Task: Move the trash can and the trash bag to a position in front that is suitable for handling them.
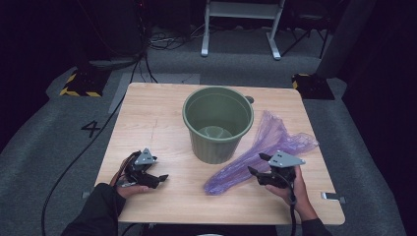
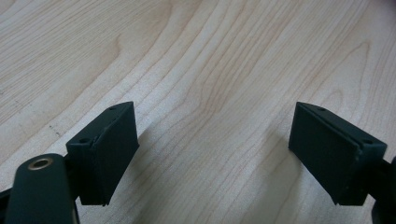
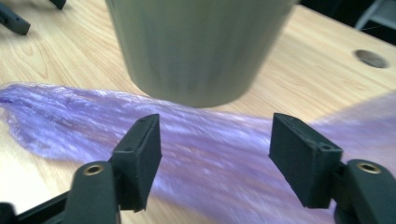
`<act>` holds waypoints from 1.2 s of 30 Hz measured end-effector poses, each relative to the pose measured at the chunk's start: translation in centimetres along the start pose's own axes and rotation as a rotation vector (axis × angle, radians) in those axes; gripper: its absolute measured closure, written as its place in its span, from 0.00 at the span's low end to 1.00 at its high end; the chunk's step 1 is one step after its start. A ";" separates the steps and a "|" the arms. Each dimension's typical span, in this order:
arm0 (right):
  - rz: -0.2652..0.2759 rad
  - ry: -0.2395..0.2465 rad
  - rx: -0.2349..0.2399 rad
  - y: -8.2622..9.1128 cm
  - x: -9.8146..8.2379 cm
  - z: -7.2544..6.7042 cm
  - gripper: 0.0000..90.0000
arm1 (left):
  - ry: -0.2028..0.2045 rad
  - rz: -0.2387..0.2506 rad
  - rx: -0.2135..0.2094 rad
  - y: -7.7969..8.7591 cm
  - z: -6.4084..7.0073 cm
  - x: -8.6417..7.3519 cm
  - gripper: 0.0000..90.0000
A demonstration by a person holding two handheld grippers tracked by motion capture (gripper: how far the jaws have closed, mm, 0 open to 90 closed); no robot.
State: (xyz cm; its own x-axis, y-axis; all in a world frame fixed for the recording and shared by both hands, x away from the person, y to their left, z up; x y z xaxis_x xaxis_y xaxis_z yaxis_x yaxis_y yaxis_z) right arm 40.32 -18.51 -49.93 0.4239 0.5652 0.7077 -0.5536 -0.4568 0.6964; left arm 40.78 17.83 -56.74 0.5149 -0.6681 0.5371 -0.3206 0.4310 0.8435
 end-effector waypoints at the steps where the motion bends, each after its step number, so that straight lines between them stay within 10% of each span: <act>1: 0.009 -0.024 -0.029 0.5 -0.3 0.6 0.37 | 0.000 0.000 0.000 0.0 0.0 0.0 0.17; 5: -0.003 -0.141 -0.076 0.6 -1.4 2.6 0.32 | -0.003 0.000 -0.006 0.0 0.1 0.0 0.17; 9: -0.034 -0.157 -0.095 -1.5 -1.8 3.3 0.28 | -0.027 0.002 -0.023 0.0 0.4 0.0 0.17; 20: -0.123 -0.179 0.051 -5.9 -2.3 4.1 0.25 | -0.041 -0.002 -0.026 0.0 0.6 0.0 0.17; 36: -0.170 -0.129 -0.005 -7.4 -2.8 7.7 0.27 | -0.012 0.006 -0.003 -0.2 1.2 0.3 0.20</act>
State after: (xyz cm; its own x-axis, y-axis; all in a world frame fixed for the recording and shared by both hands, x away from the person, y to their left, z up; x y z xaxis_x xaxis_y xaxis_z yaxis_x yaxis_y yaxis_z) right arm 48.74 -21.96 -56.18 0.5996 0.5414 0.5894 -0.4691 -0.3589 0.8069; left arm 40.10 16.83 -56.68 0.5036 -0.6727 0.5421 -0.3208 0.4369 0.8403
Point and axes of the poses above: each handheld gripper's, and its own axes: y roughly backward along the jaws, x roughly out of its top, z roughly to its right, the point moved 9 cm from there along -y, roughly forward along the jaws, and after that the axes turned 13 degrees about -z, right-handed, at the moved point
